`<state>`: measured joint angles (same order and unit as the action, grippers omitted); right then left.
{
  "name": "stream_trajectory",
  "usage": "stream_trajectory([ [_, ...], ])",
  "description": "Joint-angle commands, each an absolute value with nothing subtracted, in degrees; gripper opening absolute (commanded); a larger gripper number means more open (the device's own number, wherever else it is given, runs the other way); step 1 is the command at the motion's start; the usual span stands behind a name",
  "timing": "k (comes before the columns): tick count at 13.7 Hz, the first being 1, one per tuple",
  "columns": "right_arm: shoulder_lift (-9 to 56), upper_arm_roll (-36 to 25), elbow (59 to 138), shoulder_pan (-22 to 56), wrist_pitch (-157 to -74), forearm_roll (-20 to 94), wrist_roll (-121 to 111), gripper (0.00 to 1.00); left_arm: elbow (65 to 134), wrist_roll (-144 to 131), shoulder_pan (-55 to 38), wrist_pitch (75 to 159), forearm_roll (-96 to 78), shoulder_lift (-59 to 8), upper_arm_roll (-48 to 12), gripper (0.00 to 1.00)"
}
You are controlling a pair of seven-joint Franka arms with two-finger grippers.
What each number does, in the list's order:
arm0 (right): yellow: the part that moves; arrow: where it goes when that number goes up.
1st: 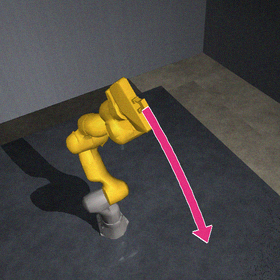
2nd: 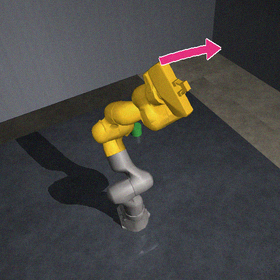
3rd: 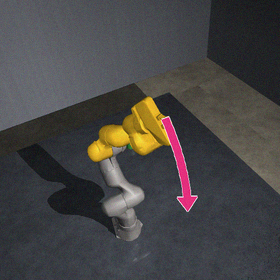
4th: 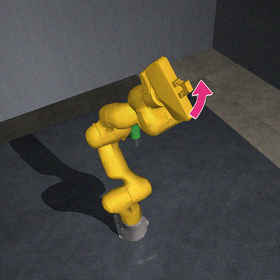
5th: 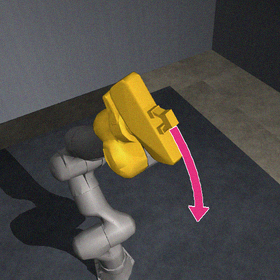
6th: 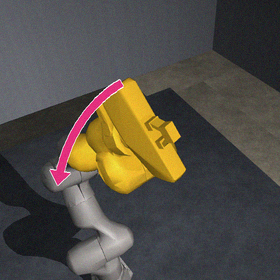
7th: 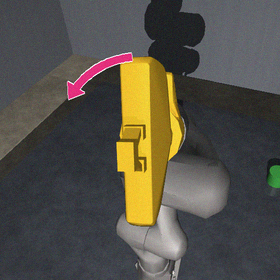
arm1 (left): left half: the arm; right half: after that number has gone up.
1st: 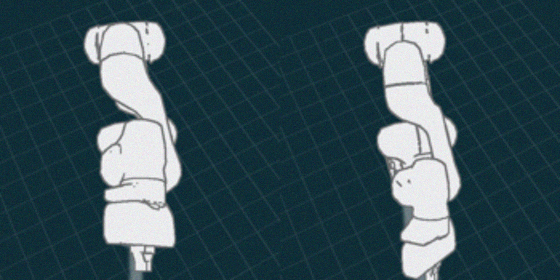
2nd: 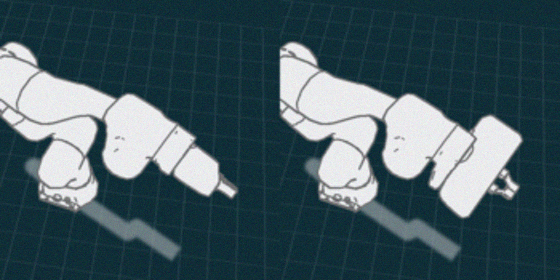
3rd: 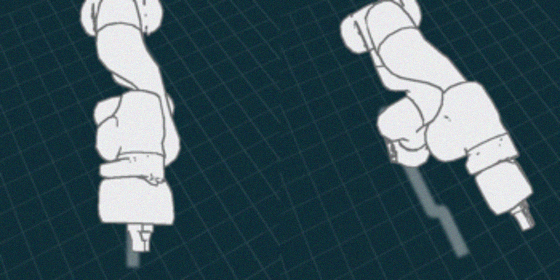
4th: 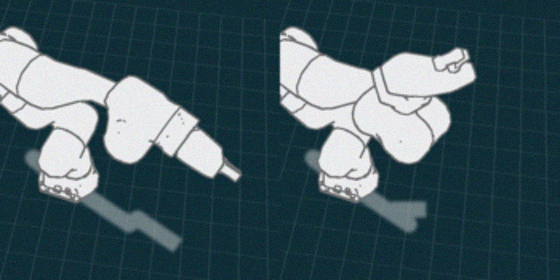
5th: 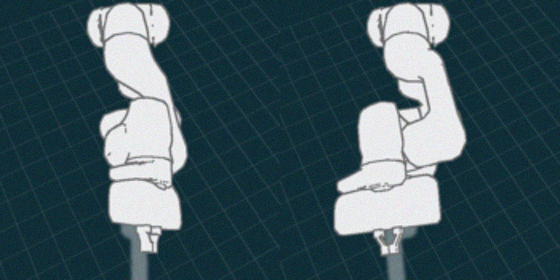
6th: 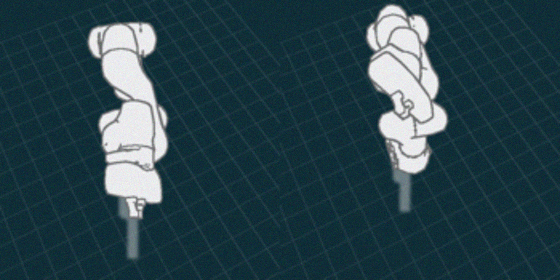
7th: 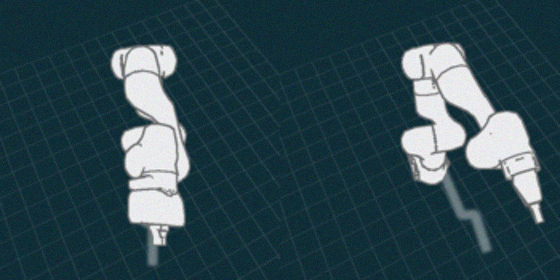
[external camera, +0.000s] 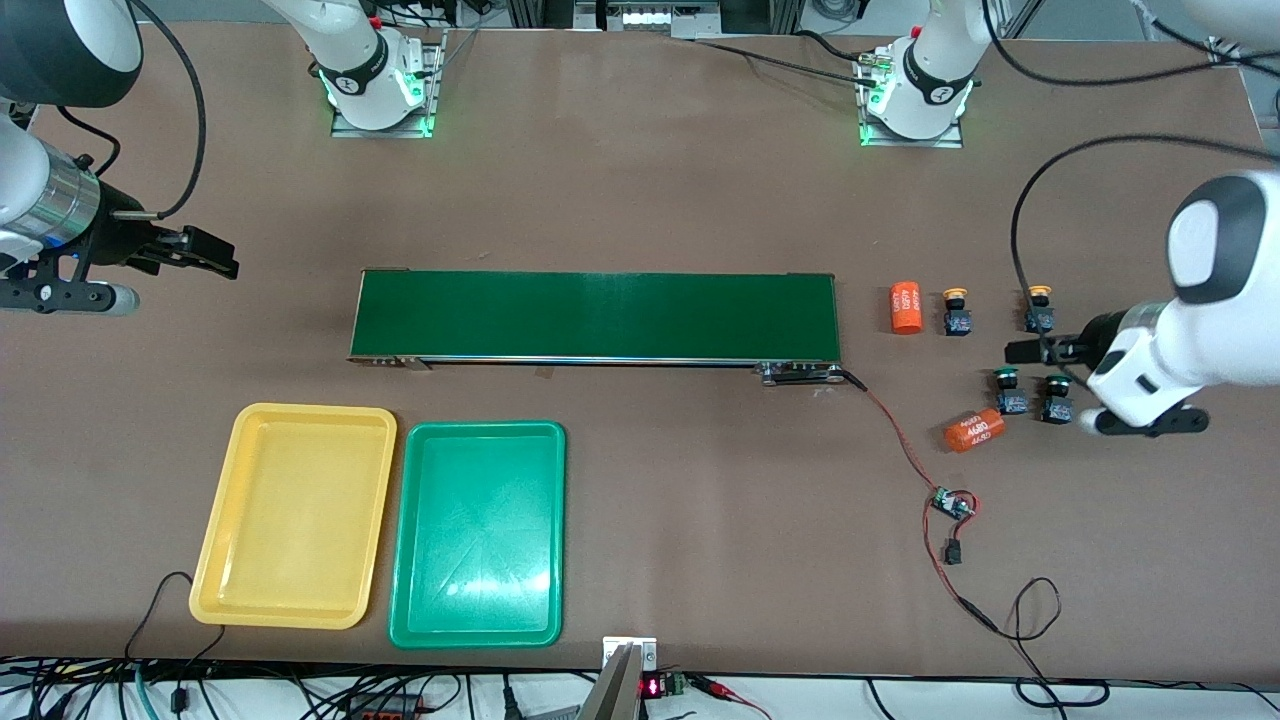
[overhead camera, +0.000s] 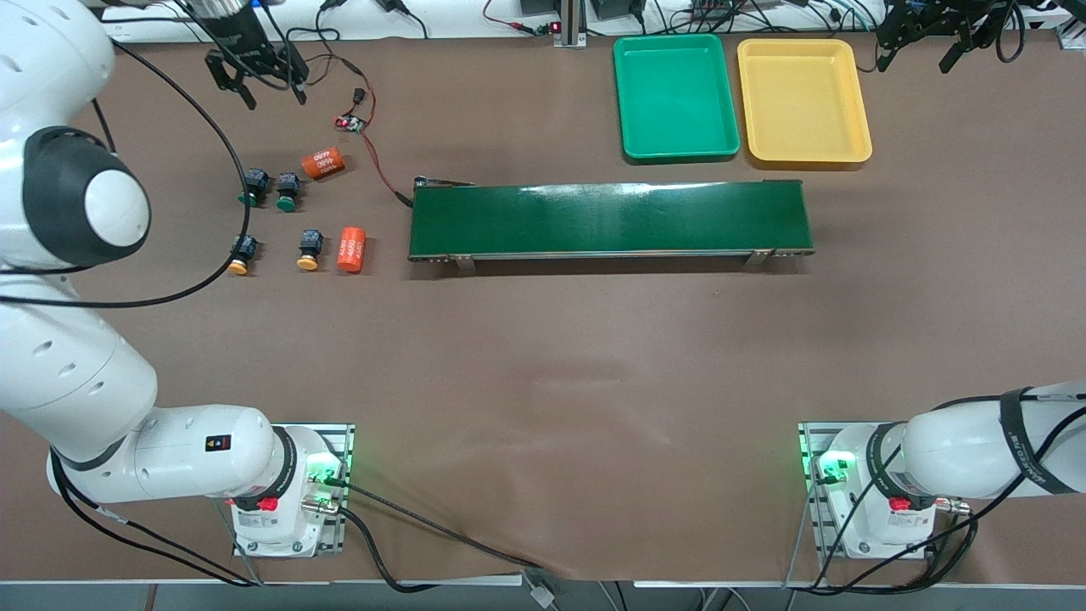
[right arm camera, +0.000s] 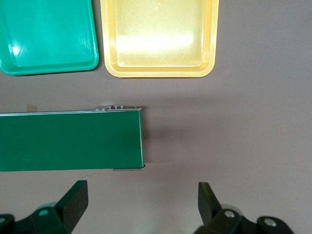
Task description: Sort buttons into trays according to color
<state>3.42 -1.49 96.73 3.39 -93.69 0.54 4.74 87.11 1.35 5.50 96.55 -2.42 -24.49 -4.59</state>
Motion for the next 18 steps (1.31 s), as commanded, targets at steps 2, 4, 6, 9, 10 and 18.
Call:
stream_trajectory([
  [2, 3.08, -1.50, 97.21, 3.60, -94.39, 1.41, 5.45, 1.00, 87.44, 23.31, 8.17, 103.77, -2.37, -30.22, -4.83, 1.00],
  [4, 3.08, -1.49, 97.21, 3.60, -94.48, 1.49, 5.54, 1.00, 87.98, 32.91, 8.44, 106.77, -2.29, -33.21, -4.83, 1.00],
  [6, 3.16, -1.49, 97.21, 3.95, -94.83, 1.49, 5.62, 1.00, 87.98, 38.56, 8.53, 108.80, -1.58, -35.59, -4.75, 1.00],
  [9, 3.16, -1.49, 97.21, 3.96, -94.75, 1.49, 5.63, 1.00, 87.98, 47.78, 7.56, 112.48, -1.41, -37.70, -4.83, 1.00],
  [10, 3.16, -1.49, 97.21, 3.96, -94.57, 1.49, 5.63, 1.00, 87.98, 51.47, 7.04, 113.89, -1.32, -38.31, -4.75, 1.00],
  [18, 3.16, -1.49, 97.21, 3.96, -94.57, 1.49, 5.54, 1.00, 95.17, 60.91, 6.94, 126.12, 3.08, -40.17, -4.92, 1.00],
])
